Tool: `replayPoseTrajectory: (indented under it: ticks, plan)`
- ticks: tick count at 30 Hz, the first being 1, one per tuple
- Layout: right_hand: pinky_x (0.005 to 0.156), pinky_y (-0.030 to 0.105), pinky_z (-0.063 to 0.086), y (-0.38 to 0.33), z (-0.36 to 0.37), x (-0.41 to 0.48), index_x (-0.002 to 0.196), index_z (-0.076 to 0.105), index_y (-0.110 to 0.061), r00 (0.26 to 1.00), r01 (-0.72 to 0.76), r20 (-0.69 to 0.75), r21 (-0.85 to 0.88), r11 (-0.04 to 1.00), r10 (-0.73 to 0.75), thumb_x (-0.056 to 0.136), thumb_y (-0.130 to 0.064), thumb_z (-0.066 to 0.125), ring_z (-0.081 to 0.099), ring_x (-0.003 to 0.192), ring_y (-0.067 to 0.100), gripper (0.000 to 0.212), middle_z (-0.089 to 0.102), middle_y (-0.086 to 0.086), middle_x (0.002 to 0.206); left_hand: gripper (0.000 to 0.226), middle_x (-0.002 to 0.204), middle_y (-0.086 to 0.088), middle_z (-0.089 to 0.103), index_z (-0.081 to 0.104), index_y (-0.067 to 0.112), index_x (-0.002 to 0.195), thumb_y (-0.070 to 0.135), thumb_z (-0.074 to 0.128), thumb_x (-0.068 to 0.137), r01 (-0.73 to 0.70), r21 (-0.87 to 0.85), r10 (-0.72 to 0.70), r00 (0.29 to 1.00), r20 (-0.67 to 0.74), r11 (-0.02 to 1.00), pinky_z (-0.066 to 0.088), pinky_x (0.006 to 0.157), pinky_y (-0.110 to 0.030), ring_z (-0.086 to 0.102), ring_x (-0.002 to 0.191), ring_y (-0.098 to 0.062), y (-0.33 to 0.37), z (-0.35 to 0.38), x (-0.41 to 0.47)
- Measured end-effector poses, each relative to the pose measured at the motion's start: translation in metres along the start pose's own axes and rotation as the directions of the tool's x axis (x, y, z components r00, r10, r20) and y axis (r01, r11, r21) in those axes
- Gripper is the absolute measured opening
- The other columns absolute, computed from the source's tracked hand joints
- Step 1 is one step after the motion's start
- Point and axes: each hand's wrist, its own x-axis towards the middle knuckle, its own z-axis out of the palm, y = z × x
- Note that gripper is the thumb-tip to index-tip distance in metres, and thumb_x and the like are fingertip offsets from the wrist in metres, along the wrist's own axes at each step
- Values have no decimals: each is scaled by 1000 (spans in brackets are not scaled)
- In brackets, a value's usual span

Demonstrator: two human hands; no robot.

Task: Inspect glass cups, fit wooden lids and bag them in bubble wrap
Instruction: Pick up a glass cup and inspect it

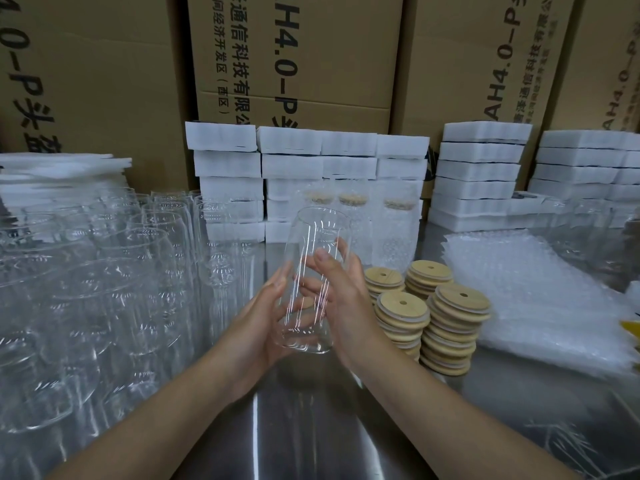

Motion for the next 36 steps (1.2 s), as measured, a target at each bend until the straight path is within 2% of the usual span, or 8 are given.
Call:
replayPoseTrajectory:
  ticks: [5, 7, 11, 17, 23, 27, 32, 36]
  plan:
    - [63, 18, 55, -4, 3, -6, 147, 18, -37, 997, 78, 44, -216, 973, -70, 67, -51, 68, 62, 101, 3, 95, 51, -4, 131, 64, 124, -23, 64, 47, 40, 140, 57, 60, 80, 25, 32, -24, 999, -35, 999, 58, 67, -40, 69, 101, -29, 1, -4, 2]
    - [73, 10, 50, -4, 8, -9, 151, 2, -36, 988, 127, 132, -421, 898, -78, 70, -56, 58, 57, 105, -5, 100, 41, -8, 140, 82, 118, -13, 69, 51, 35, 135, 66, 75, 63, -10, 95, 16, 998, -67, 995, 58, 61, -35, 71, 97, -22, 0, -6, 0]
    - [107, 25, 35, -25, 10, -7, 152, -8, -31, 977, 125, 214, -655, 745, 24, 83, -60, 50, 36, 135, 6, 95, 32, -7, 153, 103, 115, -1, 72, 56, 38, 123, 61, 93, 30, -91, 89, 100, 989, -112, 992, 58, 58, -33, 72, 98, -18, 0, -12, 0]
    - [85, 25, 44, -95, -17, -9, 132, 52, -33, 974, 211, 222, -965, 158, 51, 83, -67, 50, 58, 109, 10, 60, 62, -11, 122, 80, 115, -4, 67, 54, 43, 121, 51, 83, 46, -145, 115, 173, 940, -293, 983, 56, 57, -25, 71, 86, -2, 5, -11, 0]
    - [77, 25, 40, -123, -47, -17, 124, 51, -37, 974, 85, 29, -967, -239, 226, 74, -62, 67, 51, 100, 8, 59, 54, -14, 122, 87, 102, 7, 71, 48, 42, 122, 51, 88, 45, -156, 300, 281, 854, -438, 941, 53, 90, -42, 68, 99, -9, 3, -12, 2]
    - [76, 26, 38, -119, -50, -16, 133, 41, -35, 930, 46, -71, -951, -307, 361, 74, -51, 73, 45, 100, 12, 69, 47, -11, 124, 75, 117, 3, 61, 45, 51, 109, 48, 84, 45, -145, 400, 314, 862, -398, 905, 46, 100, -40, 59, 114, -15, 1, -12, 0]
    - [81, 27, 40, -113, -50, -9, 139, 36, -31, 905, 57, -91, -942, -330, 416, 76, -44, 75, 49, 112, 17, 75, 47, -5, 136, 80, 114, 14, 56, 41, 54, 112, 48, 84, 45, -150, 499, 357, 866, -351, 854, 38, 92, -28, 52, 106, 3, 0, -11, -2]
    - [74, 26, 42, -114, -50, -6, 136, 37, -33, 906, 53, -82, -951, -304, 416, 73, -47, 75, 49, 98, 13, 75, 48, -11, 116, 86, 110, 20, 53, 40, 47, 120, 45, 85, 46, -150, 570, 395, 855, -337, 808, 39, 96, -29, 51, 112, -8, -2, -13, 0]
